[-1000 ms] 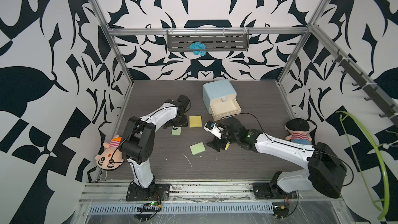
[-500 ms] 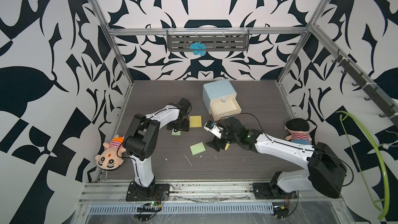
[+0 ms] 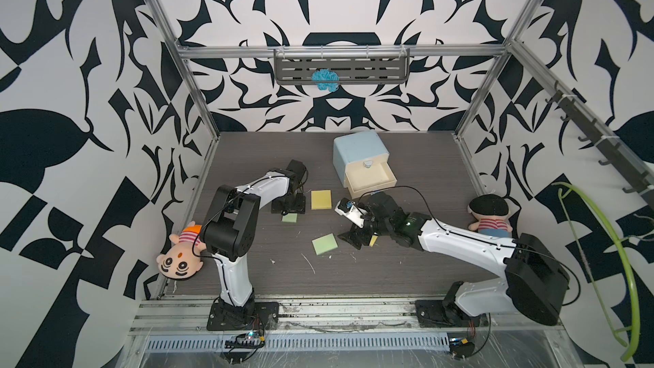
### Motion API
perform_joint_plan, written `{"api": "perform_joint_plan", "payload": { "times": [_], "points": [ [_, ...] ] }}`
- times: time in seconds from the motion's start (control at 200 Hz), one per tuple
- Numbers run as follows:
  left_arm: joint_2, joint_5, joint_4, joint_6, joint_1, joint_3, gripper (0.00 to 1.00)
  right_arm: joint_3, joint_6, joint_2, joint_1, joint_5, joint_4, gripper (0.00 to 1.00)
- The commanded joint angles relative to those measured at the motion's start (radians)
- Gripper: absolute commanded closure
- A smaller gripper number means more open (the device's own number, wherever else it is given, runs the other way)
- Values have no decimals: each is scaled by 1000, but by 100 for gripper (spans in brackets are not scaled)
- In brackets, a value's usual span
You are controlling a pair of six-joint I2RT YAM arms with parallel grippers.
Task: Please put the sticky notes in the drawer by color
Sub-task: Pick up the sticky notes from the center of the board.
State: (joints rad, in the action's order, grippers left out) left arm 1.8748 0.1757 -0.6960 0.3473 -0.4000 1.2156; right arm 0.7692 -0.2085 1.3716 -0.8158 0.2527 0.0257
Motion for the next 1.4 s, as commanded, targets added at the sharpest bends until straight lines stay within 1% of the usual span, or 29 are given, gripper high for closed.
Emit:
{"api": "perform_joint_plan", "payload": {
  "times": [0.0, 0.11, 0.2, 0.5, 0.585, 0.805, 0.905, 1.005, 1.08, 1.165, 1.23, 1.395],
  "points": [
    [21, -7, -4, 1, 3, -42, 29, 32, 8, 3, 2, -6, -12, 14],
    [24, -13, 4, 5, 3, -47, 31, 39, 8, 5, 2, -4, -7, 14],
    [24, -19, 10, 9, 3, -47, 36, 45, 6, 7, 3, -3, -1, 14],
    [24, -23, 16, 10, 3, -44, 40, 63, 8, 8, 2, 0, 14, 14],
    [20, -24, 14, 10, 3, -45, 43, 66, 11, 4, 2, 2, 17, 14],
    [-9, -28, 10, 12, 3, -47, 44, 71, 22, 0, 2, 6, 14, 14],
    [-29, -35, 5, 12, 3, -48, 44, 70, 62, -2, 2, 17, -4, 15],
    [-65, -70, 4, 7, 3, -52, 44, 73, 185, 0, 11, 34, -59, 17],
    [-101, -115, 6, -1, 3, -57, 44, 78, 334, 12, 36, 72, -114, 18],
    [-138, -208, 19, -22, 3, -62, 45, 91, 526, 30, 83, 124, -174, 20],
    [-164, -282, 27, -35, 3, -64, 45, 109, 681, 39, 117, 136, -194, 22],
    [-239, -450, 55, -53, 3, -69, 45, 143, 963, 67, 209, 163, -203, 25]
  ]
}}
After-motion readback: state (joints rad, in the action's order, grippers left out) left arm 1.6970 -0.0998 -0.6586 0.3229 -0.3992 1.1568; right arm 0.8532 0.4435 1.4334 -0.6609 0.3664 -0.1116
